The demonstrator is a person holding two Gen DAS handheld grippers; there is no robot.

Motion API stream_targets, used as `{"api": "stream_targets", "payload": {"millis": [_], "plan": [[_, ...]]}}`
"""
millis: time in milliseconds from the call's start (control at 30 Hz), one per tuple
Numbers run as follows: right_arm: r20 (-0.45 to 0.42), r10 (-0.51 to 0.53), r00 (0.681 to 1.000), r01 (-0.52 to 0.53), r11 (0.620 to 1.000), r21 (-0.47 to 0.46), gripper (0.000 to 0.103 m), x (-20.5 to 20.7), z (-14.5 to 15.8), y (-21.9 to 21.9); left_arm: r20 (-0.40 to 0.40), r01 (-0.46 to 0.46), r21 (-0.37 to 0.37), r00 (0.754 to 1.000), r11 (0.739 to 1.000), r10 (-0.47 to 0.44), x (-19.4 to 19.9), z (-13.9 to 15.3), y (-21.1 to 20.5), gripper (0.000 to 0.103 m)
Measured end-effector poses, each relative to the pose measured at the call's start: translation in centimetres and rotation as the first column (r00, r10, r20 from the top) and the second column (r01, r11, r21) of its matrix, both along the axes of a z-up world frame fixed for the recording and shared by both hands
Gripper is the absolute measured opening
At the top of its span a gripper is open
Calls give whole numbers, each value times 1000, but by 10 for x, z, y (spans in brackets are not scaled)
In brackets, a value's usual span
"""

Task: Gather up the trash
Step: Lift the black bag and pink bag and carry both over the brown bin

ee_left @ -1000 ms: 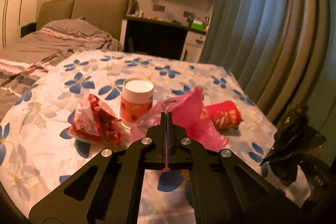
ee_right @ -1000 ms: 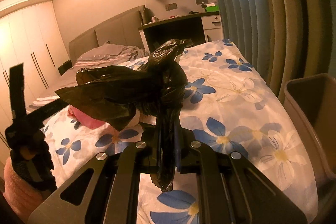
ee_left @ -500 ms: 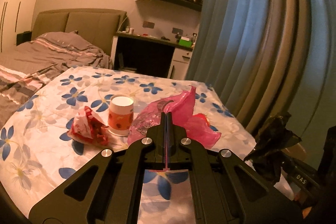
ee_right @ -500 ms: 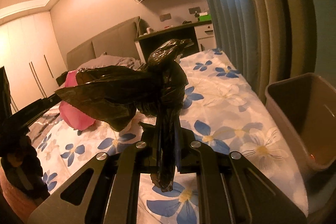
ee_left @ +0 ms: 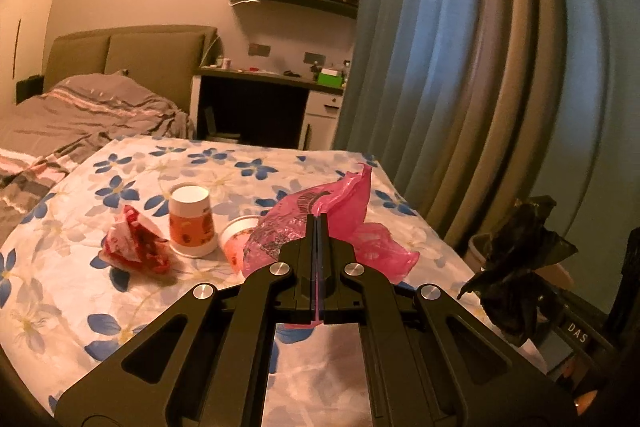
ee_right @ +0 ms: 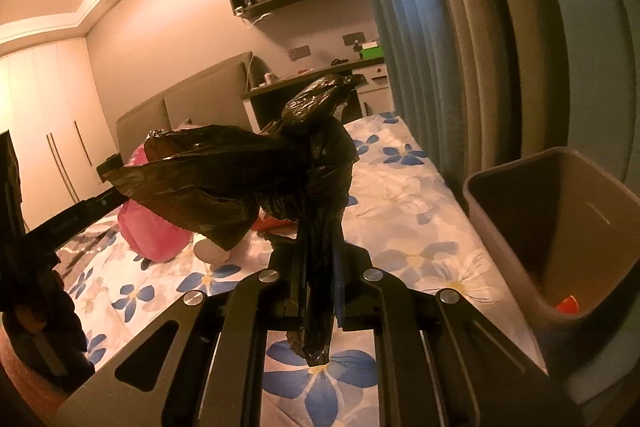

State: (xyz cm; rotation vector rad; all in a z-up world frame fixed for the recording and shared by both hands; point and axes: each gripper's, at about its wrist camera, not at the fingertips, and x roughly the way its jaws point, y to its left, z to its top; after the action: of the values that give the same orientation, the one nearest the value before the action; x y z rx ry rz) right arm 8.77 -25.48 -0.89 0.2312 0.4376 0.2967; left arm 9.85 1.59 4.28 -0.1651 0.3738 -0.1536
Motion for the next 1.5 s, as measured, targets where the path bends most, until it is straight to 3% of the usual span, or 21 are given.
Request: {"api": "stream_targets", "payload": {"millis": [867, 1233, 1500], "plan": [[12, -98, 995, 98, 995, 27, 11, -10, -4, -44, -18, 128, 36, 992, 991, -128, 7, -6, -70, 0], [23, -161, 987, 160, 987, 25, 11, -13, -4, -71, -17, 236, 56, 972, 970, -235, 15, -7, -122, 0], [41, -265, 963, 264, 964, 36, 11, -17, -4, -107, -5, 326, 59, 945, 944, -326, 24, -3, -168, 0]]}}
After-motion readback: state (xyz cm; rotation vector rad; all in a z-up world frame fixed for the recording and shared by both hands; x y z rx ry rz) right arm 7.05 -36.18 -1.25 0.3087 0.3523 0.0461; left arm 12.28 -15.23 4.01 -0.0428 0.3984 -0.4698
